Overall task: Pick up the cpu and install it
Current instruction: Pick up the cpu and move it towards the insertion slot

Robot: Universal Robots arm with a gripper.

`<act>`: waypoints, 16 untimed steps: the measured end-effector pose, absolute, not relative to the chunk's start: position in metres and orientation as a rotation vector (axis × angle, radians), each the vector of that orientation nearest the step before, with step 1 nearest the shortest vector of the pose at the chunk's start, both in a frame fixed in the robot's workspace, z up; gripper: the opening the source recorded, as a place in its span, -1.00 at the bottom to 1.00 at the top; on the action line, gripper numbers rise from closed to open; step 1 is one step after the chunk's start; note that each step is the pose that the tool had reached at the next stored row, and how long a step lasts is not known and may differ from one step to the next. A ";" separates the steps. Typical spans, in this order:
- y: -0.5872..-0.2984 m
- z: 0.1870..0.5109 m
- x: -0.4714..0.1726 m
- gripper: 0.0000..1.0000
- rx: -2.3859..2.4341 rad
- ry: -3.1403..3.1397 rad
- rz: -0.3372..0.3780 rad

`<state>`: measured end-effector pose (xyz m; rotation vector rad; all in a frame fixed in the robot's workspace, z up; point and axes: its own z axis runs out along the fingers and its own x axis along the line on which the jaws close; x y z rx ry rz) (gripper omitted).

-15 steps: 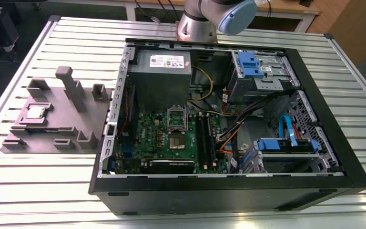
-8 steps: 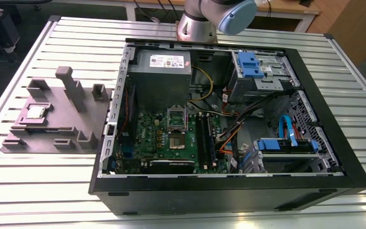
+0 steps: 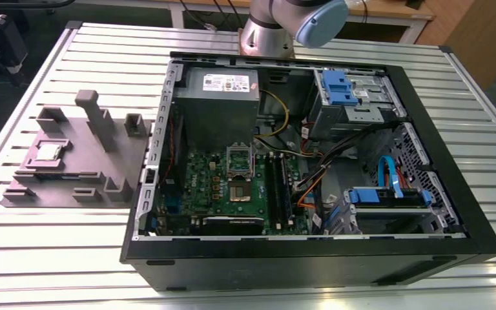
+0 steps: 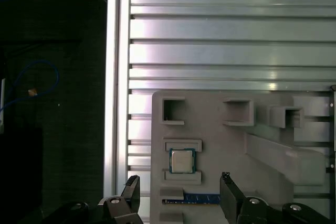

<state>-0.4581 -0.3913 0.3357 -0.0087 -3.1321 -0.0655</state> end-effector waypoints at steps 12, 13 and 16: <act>-0.391 0.331 -0.458 0.41 -0.009 -3.132 -0.066; -0.391 0.331 -0.458 0.41 -0.009 -3.132 -0.066; -0.391 0.330 -0.458 0.41 -0.009 -3.132 -0.065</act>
